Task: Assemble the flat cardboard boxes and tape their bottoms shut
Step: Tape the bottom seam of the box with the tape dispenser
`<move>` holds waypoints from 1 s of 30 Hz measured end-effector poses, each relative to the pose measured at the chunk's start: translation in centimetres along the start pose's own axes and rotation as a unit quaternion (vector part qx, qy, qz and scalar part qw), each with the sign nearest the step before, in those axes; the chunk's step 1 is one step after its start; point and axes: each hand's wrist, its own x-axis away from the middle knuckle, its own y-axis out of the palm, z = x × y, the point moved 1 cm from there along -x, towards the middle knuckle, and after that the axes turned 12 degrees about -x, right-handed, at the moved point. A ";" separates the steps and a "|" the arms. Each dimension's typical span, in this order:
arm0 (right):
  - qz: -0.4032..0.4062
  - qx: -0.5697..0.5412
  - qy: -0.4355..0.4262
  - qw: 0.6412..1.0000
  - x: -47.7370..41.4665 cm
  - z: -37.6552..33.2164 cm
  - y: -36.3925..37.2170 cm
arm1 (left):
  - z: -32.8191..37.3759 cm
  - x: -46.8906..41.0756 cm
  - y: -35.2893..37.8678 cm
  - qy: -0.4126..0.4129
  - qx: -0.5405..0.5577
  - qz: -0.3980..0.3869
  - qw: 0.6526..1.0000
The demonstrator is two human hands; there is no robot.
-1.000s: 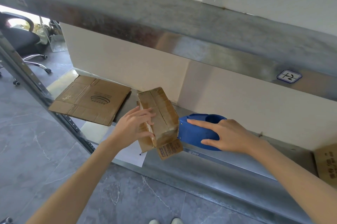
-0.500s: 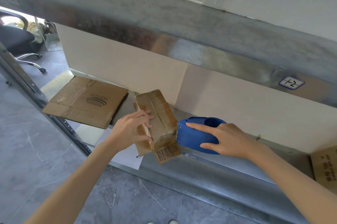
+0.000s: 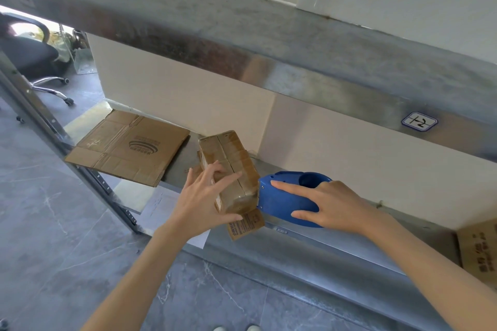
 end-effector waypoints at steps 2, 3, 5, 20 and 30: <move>-0.001 0.008 -0.007 1.000 0.2 -0.1 -0.4 | 1.6 0.2 0.6 -0.019 -0.002 0.029 0.999; -0.001 0.011 -0.009 1.000 0.3 -0.1 -0.6 | 2.3 0.3 0.8 -0.027 0.006 0.047 0.999; -0.002 0.015 -0.011 1.000 0.7 -0.2 -1.1 | 3.1 0.5 1.2 -0.037 0.040 0.071 0.996; -0.018 -0.010 -0.052 0.998 2.3 2.3 -3.4 | 0.5 1.1 2.1 0.005 0.123 0.054 0.991; -0.017 -0.002 -0.017 1.000 -0.2 3.0 -1.9 | 0.2 1.0 2.5 0.008 0.117 0.053 0.992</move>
